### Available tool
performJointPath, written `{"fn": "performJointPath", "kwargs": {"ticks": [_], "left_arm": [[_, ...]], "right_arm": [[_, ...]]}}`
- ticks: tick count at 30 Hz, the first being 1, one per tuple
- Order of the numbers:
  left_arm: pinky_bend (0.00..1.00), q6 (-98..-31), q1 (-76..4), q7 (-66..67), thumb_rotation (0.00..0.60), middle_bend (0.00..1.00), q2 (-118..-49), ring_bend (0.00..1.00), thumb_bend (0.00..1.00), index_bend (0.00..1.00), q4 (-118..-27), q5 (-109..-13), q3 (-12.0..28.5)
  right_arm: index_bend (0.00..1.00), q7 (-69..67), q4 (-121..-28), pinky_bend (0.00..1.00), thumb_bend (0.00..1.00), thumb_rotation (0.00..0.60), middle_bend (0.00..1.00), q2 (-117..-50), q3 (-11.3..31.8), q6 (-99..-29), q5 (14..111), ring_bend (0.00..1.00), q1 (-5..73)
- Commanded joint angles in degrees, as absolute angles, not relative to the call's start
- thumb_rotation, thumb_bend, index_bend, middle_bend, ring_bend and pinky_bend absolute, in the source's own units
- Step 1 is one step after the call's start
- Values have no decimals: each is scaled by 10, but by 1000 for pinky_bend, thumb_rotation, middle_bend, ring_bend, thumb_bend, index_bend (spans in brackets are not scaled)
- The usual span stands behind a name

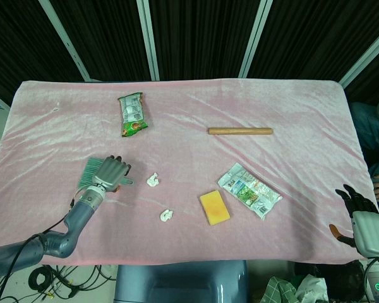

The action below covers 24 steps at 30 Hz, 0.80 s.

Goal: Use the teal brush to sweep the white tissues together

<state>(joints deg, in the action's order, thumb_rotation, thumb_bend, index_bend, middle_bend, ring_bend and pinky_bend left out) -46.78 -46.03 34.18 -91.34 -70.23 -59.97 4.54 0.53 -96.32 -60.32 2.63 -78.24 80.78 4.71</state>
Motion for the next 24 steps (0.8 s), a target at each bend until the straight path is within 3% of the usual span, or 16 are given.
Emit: {"fn": "performJointPath", "kwargs": {"ticks": [1, 8, 24], "left_arm": [[362, -470, -460, 340, 600, 477, -913, 256, 197, 473, -703, -602, 45], [362, -473, -461, 340, 600, 479, -914, 256, 254, 473, -703, -601, 45], [362, -457, -473, 348, 600, 500, -923, 256, 254, 468, -690, -579, 46]], "right_arm": [[163, 5, -963, 179, 187, 600, 68, -603, 26, -781, 807, 133, 47], [163, 5, -964, 179, 187, 600, 70, -602, 25, -782, 810, 133, 48], [163, 1, -964, 179, 188, 600, 70, -602, 26, -779, 807, 134, 49]]}}
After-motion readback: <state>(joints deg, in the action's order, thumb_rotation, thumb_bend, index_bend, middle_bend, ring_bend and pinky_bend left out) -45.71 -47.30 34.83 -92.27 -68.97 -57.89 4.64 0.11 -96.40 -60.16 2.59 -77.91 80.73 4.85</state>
